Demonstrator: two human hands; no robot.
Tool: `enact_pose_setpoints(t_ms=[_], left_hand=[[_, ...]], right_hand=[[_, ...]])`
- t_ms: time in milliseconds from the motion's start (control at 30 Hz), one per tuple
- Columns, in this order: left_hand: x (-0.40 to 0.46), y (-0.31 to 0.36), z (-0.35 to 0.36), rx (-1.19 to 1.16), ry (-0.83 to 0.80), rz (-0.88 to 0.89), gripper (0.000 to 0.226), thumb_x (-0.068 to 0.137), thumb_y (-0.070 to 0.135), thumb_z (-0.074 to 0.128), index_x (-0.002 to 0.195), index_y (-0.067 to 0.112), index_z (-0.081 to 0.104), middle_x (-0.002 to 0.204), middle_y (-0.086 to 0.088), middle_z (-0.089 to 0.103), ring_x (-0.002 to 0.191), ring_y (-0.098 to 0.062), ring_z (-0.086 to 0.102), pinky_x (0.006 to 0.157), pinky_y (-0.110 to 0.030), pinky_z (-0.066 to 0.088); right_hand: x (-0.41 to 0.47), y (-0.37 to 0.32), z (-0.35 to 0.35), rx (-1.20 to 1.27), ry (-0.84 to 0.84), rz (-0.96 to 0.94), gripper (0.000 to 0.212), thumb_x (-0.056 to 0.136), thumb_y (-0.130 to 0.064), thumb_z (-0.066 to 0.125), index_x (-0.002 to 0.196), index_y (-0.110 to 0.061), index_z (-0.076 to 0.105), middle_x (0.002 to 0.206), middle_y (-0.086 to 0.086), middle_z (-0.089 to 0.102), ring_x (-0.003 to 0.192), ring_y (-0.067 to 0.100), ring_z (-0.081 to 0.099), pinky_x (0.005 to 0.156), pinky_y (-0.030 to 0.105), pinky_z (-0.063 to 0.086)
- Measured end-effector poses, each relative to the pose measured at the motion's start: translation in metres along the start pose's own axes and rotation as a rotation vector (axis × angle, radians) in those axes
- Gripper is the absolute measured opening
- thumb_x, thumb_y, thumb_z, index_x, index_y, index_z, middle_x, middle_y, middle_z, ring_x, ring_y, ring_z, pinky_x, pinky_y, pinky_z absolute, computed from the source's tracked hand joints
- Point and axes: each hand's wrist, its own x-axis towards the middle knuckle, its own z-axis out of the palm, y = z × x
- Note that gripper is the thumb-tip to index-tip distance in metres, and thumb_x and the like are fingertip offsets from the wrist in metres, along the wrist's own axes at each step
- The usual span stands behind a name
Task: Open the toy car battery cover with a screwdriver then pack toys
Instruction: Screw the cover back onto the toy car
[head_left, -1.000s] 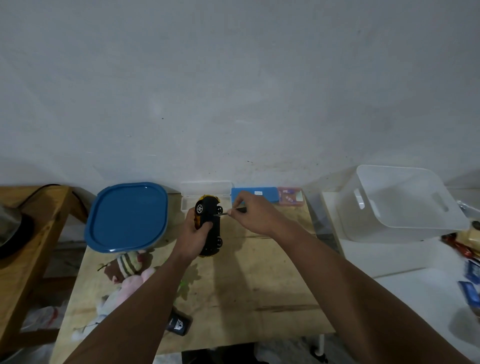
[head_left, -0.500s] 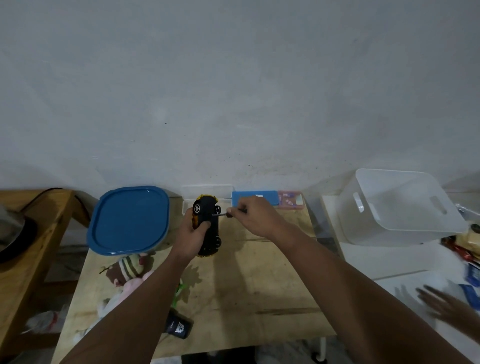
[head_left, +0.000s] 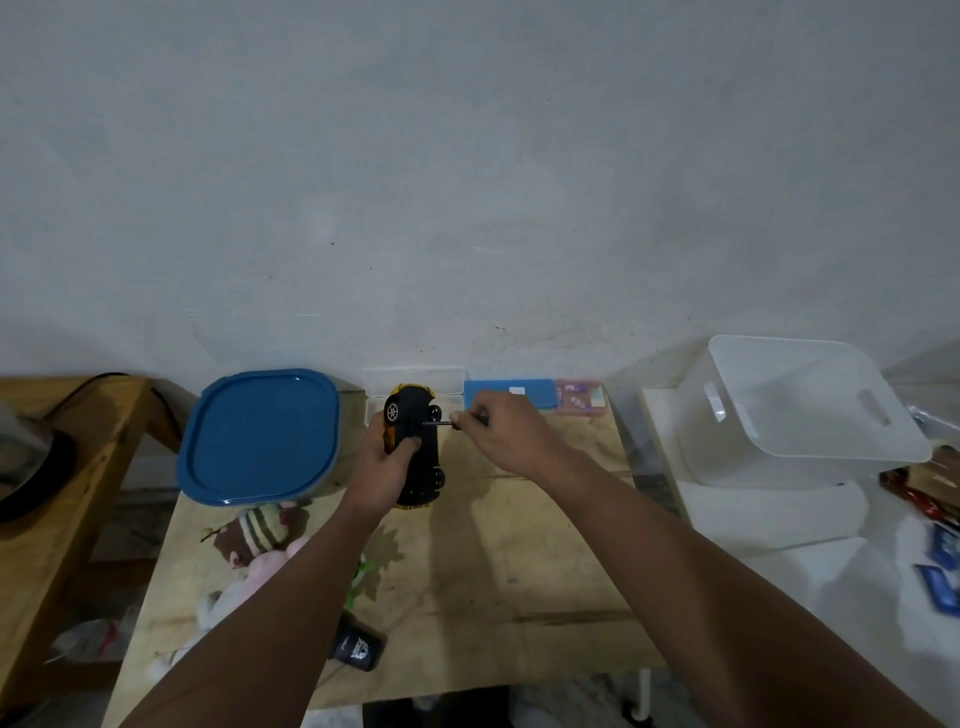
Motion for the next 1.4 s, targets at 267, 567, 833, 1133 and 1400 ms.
enact_pose_setpoints(t_ms=[267,567,833,1133,1400], left_hand=[[-0.007,-0.001,0.002,0.024,0.003,-0.01,0.033,0.104,0.006,0.053,0.133,0.022,0.053,0.107,-0.002,0.069,0.088,-0.015,0.07,0.063,-0.019,0.052],[-0.011,0.002,0.003,0.021,-0.007,-0.006,0.036,0.104,0.007,0.053,0.134,0.027,0.053,0.11,-0.002,0.069,0.097,-0.018,0.069,0.067,-0.023,0.053],[-0.009,0.005,0.006,0.026,-0.01,-0.002,0.037,0.103,0.007,0.054,0.134,0.026,0.055,0.112,-0.002,0.071,0.099,-0.018,0.069,0.074,-0.028,0.054],[-0.009,0.0,0.008,0.026,-0.016,-0.013,0.038,0.102,0.008,0.055,0.138,0.023,0.053,0.114,0.001,0.069,0.102,-0.015,0.068,0.076,-0.029,0.052],[-0.008,0.002,0.007,0.02,-0.021,-0.003,0.038,0.102,0.008,0.055,0.136,0.025,0.053,0.114,0.002,0.069,0.103,-0.015,0.068,0.076,-0.027,0.051]], right_hand=[[-0.003,-0.004,-0.005,-0.077,-0.008,-0.031,0.031,0.096,-0.046,0.062,0.09,-0.016,0.064,0.084,0.0,0.065,0.076,0.014,0.06,0.062,0.029,0.044],[-0.004,0.0,-0.005,-0.071,-0.071,0.01,0.025,0.093,-0.041,0.067,0.086,-0.017,0.063,0.078,-0.003,0.061,0.071,0.012,0.058,0.064,0.031,0.049],[-0.005,0.0,-0.006,0.015,-0.068,0.063,0.02,0.088,-0.034,0.072,0.089,-0.017,0.062,0.084,-0.003,0.063,0.077,0.015,0.061,0.069,0.033,0.051],[-0.002,-0.005,-0.012,0.024,-0.078,0.095,0.021,0.087,-0.032,0.073,0.083,-0.015,0.062,0.083,0.0,0.066,0.077,0.015,0.062,0.071,0.034,0.052],[-0.004,-0.01,-0.016,0.019,-0.099,0.102,0.024,0.088,-0.035,0.074,0.093,-0.014,0.063,0.089,0.0,0.066,0.082,0.017,0.062,0.066,0.029,0.047]])
